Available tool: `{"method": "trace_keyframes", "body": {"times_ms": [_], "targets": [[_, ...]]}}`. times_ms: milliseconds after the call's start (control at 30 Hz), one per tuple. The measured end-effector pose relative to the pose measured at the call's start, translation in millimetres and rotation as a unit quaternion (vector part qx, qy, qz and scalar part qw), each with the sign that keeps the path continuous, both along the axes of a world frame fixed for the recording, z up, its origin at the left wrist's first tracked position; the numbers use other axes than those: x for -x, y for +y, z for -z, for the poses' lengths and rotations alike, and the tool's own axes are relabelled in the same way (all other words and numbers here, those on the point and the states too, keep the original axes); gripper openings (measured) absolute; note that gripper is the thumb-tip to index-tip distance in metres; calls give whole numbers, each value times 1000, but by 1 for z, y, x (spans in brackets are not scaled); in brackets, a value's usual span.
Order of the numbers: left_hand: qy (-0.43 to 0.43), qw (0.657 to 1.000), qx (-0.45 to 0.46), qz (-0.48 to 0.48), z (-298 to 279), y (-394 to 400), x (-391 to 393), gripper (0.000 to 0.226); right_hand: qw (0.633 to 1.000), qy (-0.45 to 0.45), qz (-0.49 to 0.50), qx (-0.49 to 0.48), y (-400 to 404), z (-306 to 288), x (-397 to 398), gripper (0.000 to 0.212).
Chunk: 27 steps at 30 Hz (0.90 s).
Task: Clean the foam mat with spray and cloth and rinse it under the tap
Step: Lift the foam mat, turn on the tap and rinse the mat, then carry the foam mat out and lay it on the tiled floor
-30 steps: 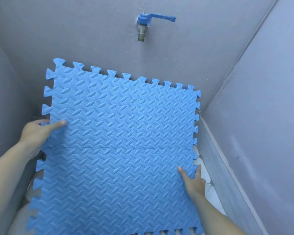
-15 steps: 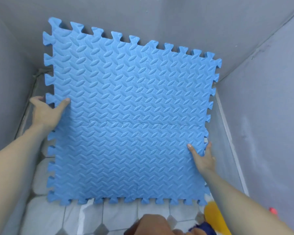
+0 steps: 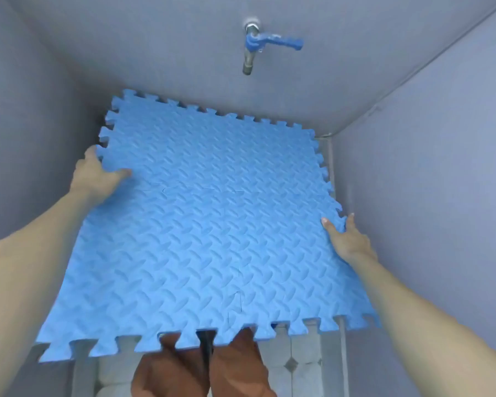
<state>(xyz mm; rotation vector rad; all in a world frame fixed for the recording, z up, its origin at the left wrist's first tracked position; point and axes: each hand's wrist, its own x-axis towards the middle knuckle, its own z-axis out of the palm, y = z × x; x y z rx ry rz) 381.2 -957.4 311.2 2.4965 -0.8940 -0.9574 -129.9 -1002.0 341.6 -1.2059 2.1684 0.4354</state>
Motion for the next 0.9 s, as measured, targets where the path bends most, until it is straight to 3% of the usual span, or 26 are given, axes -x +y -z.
{"method": "trace_keyframes", "body": {"times_ms": [100,167,300,400,467,500,600,700,900], "targets": [[7,995,-26,94,-39,6,28,82,999,22,-20,-22,-17,-24,-5,94],[68,981,-41,175,-70,19,66,79,998,19,5,-58,-25,-31,-14,94],[196,903,-94,371,-128,59,156,111,993,21,20,-111,-25,-28,-31,86],[82,829,-87,546,-134,94,193,108,991,27,-2,-128,-18,-34,-37,77],[19,824,-40,565,-129,101,192,79,990,31,-27,-133,-18,-42,-38,77],[9,833,-25,552,-125,104,189,76,988,31,-45,-143,-18,-45,-38,78],[-1,859,-1,513,-117,111,184,88,977,13,-127,-173,-12,-61,-48,78],[-18,869,-9,494,-116,114,189,89,968,27,-151,-197,14,-85,-61,91],[-35,874,7,485,-155,112,188,86,958,37,-246,-144,44,-144,-74,88]]}}
